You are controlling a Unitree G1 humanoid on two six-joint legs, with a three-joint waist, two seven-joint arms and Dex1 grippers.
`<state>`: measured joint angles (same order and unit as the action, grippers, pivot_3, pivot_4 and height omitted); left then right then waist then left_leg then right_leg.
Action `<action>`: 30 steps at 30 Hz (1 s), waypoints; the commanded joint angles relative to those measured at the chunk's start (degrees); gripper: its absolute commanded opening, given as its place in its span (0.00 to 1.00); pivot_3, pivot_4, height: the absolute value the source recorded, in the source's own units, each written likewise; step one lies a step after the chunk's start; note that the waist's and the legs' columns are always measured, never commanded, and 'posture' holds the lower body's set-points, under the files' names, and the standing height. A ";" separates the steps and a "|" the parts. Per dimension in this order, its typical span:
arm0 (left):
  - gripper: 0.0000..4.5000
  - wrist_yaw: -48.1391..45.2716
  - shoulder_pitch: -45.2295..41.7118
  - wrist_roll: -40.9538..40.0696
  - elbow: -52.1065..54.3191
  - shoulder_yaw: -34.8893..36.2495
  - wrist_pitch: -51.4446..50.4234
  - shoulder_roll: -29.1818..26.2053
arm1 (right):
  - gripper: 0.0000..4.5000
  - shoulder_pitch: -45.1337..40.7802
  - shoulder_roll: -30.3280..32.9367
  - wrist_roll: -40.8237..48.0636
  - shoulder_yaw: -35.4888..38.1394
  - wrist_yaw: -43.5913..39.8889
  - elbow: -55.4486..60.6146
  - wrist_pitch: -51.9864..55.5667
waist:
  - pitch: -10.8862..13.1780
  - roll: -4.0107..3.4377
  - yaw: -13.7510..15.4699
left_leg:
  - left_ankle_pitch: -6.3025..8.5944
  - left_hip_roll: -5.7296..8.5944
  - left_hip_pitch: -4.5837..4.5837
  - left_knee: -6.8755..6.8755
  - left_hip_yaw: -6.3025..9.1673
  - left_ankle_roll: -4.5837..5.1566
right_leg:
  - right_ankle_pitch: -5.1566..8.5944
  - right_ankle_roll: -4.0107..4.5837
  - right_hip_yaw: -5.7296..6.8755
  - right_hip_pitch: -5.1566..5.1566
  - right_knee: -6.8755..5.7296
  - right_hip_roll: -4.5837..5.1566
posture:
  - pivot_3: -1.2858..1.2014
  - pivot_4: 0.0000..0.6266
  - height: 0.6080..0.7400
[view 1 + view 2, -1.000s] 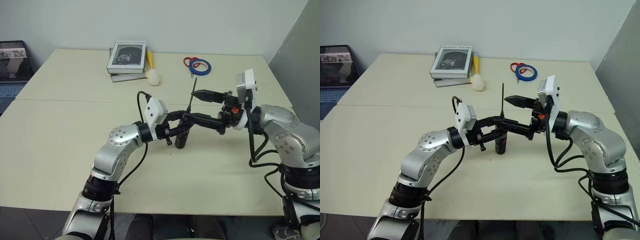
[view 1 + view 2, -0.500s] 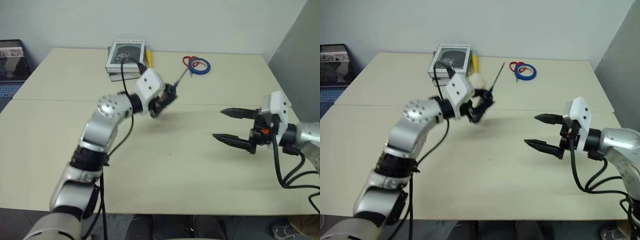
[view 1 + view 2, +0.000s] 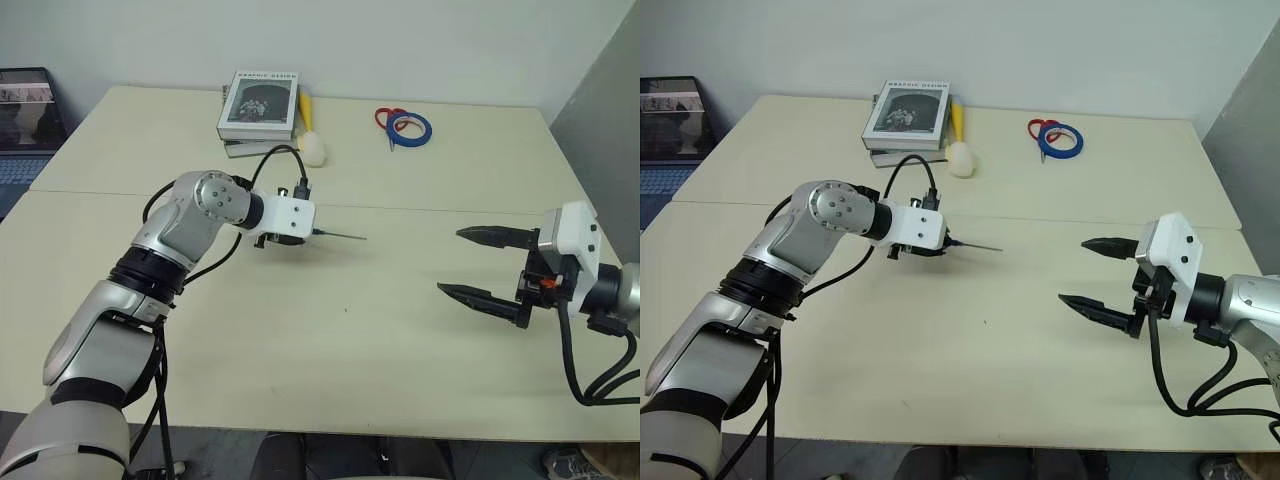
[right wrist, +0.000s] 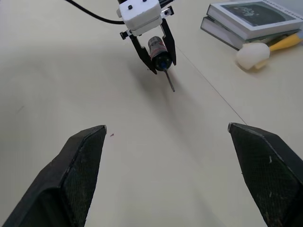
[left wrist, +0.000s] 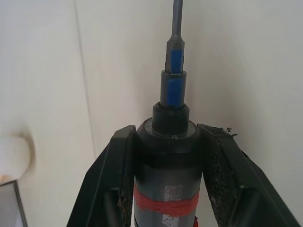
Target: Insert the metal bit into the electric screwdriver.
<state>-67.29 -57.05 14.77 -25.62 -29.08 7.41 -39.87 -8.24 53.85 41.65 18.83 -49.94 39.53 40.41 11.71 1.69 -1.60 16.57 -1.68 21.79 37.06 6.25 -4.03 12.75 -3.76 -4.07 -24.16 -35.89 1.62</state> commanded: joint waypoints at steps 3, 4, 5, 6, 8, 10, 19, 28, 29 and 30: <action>0.36 -3.87 -0.56 1.15 -2.27 -1.16 2.32 3.59 | 0.96 3.89 4.87 -3.49 0.79 -2.16 3.66 -1.98 | -0.01 0.01 0.01 | 0.00 0.01 0.00 0.02 0.00 0.01 | 0.00 -0.01 0.00 0.02 -0.02 0.00 | 0.52 0.24 1.00; 0.36 -3.63 -0.57 2.24 -2.70 -1.55 2.43 4.16 | 0.96 4.17 4.95 -3.34 0.82 -2.08 3.70 -2.03 | -0.01 0.01 -0.01 | 0.00 0.01 -0.01 0.02 -0.01 0.01 | 0.00 -0.01 0.00 0.03 -0.03 0.00 | 0.52 0.24 1.00; 0.36 -4.06 -0.46 2.57 -3.17 -1.79 2.46 4.88 | 0.96 4.22 5.04 -3.24 0.78 -1.91 3.68 -2.04 | -0.01 0.01 -0.02 | 0.00 0.01 -0.02 0.03 -0.01 0.01 | 0.00 -0.01 -0.01 0.03 -0.05 0.00 | 0.52 0.24 1.00; 0.36 -3.80 -0.47 3.07 -3.75 -1.84 2.32 5.73 | 0.96 3.95 5.05 -3.01 0.72 -1.69 3.61 -1.97 | -0.01 0.01 -0.02 | 0.00 0.01 -0.04 0.04 -0.01 0.01 | 0.00 -0.01 -0.01 0.04 -0.06 0.00 | 0.52 0.24 1.00; 0.36 -5.20 -0.27 2.88 -3.77 -1.56 1.90 6.75 | 0.96 3.41 5.08 -2.72 0.49 -1.50 3.47 -1.93 | -0.01 0.01 -0.03 | 0.00 0.01 -0.04 0.06 -0.01 0.01 | -0.01 -0.02 -0.01 0.04 -0.08 0.00 | 0.52 0.24 1.00; 0.52 -5.18 -0.41 3.06 -3.86 -0.91 1.61 7.19 | 0.96 3.13 5.14 -2.73 0.06 -1.42 3.35 -1.90 | -0.01 0.01 -0.04 | 0.00 0.01 -0.04 0.10 -0.01 0.02 | -0.01 -0.03 -0.01 0.05 -0.11 0.00 | 0.52 0.24 1.00; 0.93 -8.13 -0.47 0.34 0.63 3.76 -0.68 3.97 | 0.96 1.97 5.35 -3.43 -2.30 -2.06 1.90 -2.51 | -0.01 0.01 -0.06 | -0.01 0.01 -0.06 0.21 0.01 0.02 | -0.04 -0.04 -0.01 0.07 -0.20 0.00 | 0.52 0.24 1.00; 1.00 -8.05 7.06 -11.89 18.16 22.50 -20.09 -9.82 | 0.98 -0.88 6.11 -7.40 -7.76 -7.82 -4.83 -7.58 | -0.02 -0.01 -0.48 | -0.01 -0.02 -0.14 0.28 0.00 0.02 | -0.04 -0.06 -0.01 0.08 -0.33 -0.01 | 0.52 0.24 1.00; 1.00 -7.60 9.17 -12.97 20.10 24.75 -22.01 -11.40 | 0.98 -1.44 6.20 -7.62 -8.24 -8.70 -5.82 -8.04 | -0.02 -0.01 -0.50 | -0.01 -0.02 -0.14 0.29 0.00 0.03 | -0.04 -0.06 -0.01 0.08 -0.35 -0.01 | 0.52 0.24 1.00; 1.00 -7.27 10.59 -13.67 21.49 26.03 -23.24 -12.38 | 0.98 -1.78 6.27 -7.81 -8.53 -9.30 -6.46 -8.42 | -0.02 -0.01 -0.49 | -0.01 -0.02 -0.16 0.31 0.00 0.02 | -0.04 -0.06 -0.01 0.09 -0.37 -0.01 | 0.52 0.24 1.00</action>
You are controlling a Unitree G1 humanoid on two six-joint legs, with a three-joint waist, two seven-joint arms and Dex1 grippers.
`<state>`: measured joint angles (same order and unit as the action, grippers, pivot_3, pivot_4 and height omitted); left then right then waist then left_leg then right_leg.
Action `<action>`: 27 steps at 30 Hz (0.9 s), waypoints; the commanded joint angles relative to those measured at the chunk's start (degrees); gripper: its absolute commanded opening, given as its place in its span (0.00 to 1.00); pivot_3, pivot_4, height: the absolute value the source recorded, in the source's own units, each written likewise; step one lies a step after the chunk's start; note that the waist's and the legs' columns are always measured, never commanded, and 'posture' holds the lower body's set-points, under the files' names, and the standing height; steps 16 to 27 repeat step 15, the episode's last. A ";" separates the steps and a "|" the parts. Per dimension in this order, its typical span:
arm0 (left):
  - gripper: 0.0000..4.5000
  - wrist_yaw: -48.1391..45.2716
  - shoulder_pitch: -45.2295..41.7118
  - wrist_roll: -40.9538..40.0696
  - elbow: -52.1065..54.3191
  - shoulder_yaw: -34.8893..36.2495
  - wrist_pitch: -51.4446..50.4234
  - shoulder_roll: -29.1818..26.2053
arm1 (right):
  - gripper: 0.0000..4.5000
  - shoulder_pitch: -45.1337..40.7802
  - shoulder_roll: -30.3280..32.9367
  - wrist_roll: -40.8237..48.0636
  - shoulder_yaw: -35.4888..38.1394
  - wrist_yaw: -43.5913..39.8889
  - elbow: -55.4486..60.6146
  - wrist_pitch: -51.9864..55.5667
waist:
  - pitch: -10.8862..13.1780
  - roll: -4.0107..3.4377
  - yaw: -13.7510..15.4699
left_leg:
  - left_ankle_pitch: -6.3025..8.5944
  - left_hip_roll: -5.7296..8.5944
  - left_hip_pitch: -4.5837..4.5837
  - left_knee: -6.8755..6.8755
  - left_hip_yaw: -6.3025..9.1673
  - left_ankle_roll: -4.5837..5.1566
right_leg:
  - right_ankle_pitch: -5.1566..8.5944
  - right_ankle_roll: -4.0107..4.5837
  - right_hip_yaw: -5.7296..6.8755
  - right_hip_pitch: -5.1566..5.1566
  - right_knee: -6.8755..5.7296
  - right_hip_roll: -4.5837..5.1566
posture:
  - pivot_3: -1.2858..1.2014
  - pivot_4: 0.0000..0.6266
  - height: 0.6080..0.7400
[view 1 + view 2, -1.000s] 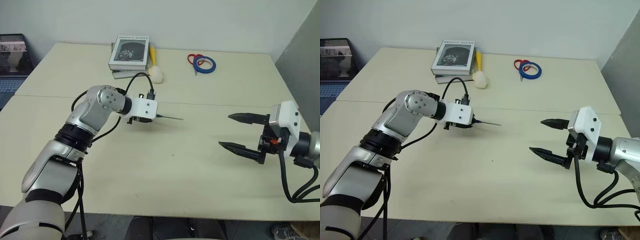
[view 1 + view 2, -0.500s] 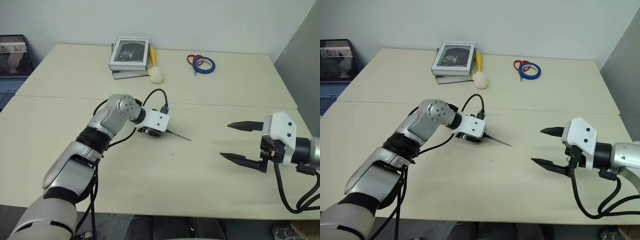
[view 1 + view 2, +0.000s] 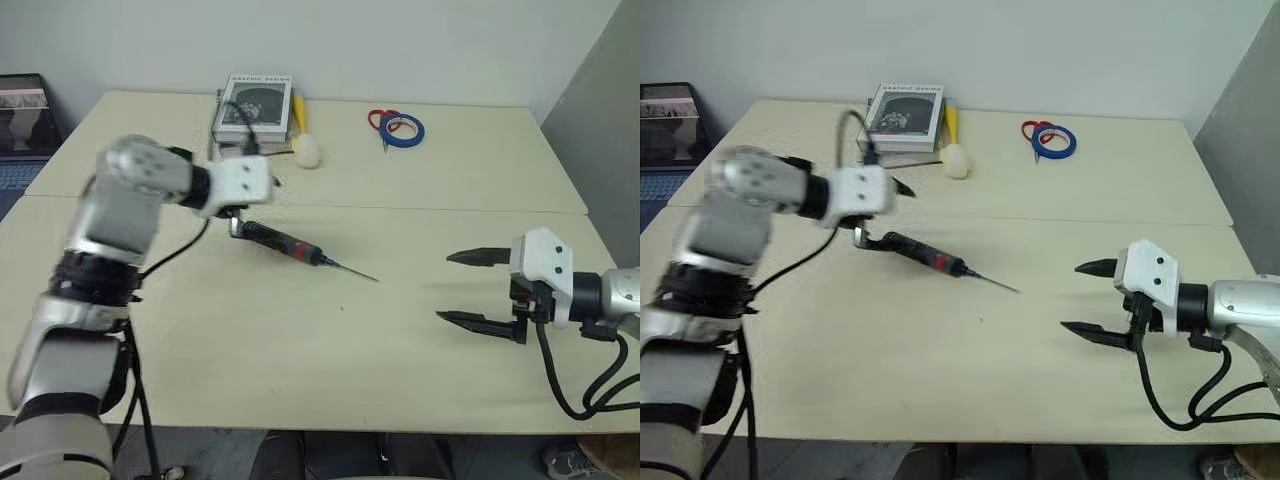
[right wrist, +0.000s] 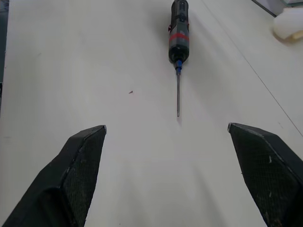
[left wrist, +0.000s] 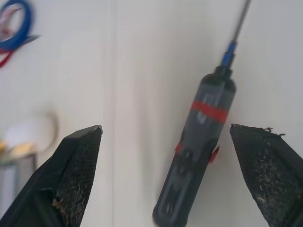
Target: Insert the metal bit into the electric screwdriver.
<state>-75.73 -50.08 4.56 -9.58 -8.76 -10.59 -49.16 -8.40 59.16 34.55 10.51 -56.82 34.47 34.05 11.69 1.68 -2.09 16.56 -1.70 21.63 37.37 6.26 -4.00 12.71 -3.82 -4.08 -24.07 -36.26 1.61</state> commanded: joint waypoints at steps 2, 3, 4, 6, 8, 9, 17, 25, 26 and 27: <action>1.00 1.55 10.03 -5.82 10.73 10.85 -10.65 -6.63 | 0.98 -2.69 2.02 -1.77 -1.22 -4.99 -3.65 -3.57 | 0.01 -0.01 0.03 | 0.00 0.00 0.02 0.14 0.01 0.00 | 0.01 0.00 0.01 -0.01 -0.10 0.00 | 0.52 0.24 1.00; 1.00 1.49 14.32 -7.36 14.08 14.17 -13.34 -8.13 | 0.98 -3.59 2.50 -2.07 -1.56 -6.22 -4.83 -4.17 | 0.02 -0.01 0.02 | 0.00 0.00 0.04 0.22 0.01 0.00 | 0.01 -0.02 0.01 -0.01 -0.16 0.00 | 0.52 0.24 1.00; 1.00 1.49 19.00 -8.93 17.91 17.69 -16.87 -9.36 | 0.98 -4.61 3.02 -2.10 -1.74 -7.59 -5.95 -4.70 | 0.02 -0.01 -0.03 | 0.01 0.00 0.06 0.33 0.01 0.01 | 0.04 -0.05 0.00 -0.01 -0.21 0.00 | 0.52 0.24 1.00; 1.00 2.15 27.38 -11.30 24.76 23.52 -21.51 -10.48 | 0.98 -6.25 4.43 -1.78 -1.72 -10.77 -7.95 -5.46 | 0.05 -0.01 -0.20 | 0.01 -0.02 0.07 0.48 -0.03 0.00 | 0.17 -0.24 -0.01 -0.03 -0.34 0.00 | 0.52 0.24 1.00; 1.00 3.59 32.11 -13.30 29.14 26.84 -24.44 -10.33 | 0.98 -7.77 5.58 -1.75 -1.91 -13.41 -9.95 -6.19 | 0.08 0.08 0.06 | 0.01 -0.02 0.02 0.53 -0.06 0.00 | 0.20 -0.23 -0.03 -0.03 -0.50 0.02 | 0.52 0.24 1.00; 1.00 4.27 33.50 -14.07 30.56 27.77 -25.52 -10.12 | 0.98 -8.73 5.83 -1.73 -2.09 -14.15 -10.87 -6.30 | 0.10 0.09 0.30 | 0.01 -0.03 0.01 0.56 0.00 0.00 | 0.22 -0.21 0.03 -0.03 -0.58 0.02 | 0.52 0.24 1.00; 1.00 6.47 38.68 -18.16 34.34 28.38 -27.63 -9.77 | 0.98 -12.99 6.02 -1.61 -2.84 -16.28 -12.92 -5.84 | 0.10 0.08 0.43 | 0.00 -0.04 -0.42 0.59 -0.05 0.01 | 0.39 0.11 -0.01 0.27 -0.68 0.00 | 0.52 0.24 1.00; 1.00 6.47 38.68 -18.16 34.34 28.38 -27.63 -9.77 | 0.98 -12.99 6.02 -1.61 -2.84 -16.28 -12.92 -5.84 | 0.10 0.08 0.43 | 0.00 -0.04 -0.42 0.59 -0.05 0.01 | 0.39 0.11 -0.01 0.27 -0.68 0.00 | 0.52 0.24 1.00; 1.00 6.47 38.68 -18.16 34.34 28.38 -27.63 -9.77 | 0.98 -12.99 6.02 -1.61 -2.84 -16.28 -12.92 -5.84 | 0.10 0.08 0.43 | 0.00 -0.04 -0.42 0.59 -0.05 0.01 | 0.39 0.11 -0.01 0.27 -0.68 0.00 | 0.52 0.24 1.00; 1.00 6.47 38.68 -18.16 34.34 28.38 -27.63 -9.77 | 0.98 -12.99 6.02 -1.61 -2.84 -16.28 -12.92 -5.84 | 0.10 0.08 0.43 | 0.00 -0.04 -0.42 0.59 -0.05 0.01 | 0.39 0.11 -0.01 0.27 -0.68 0.00 | 0.52 0.24 1.00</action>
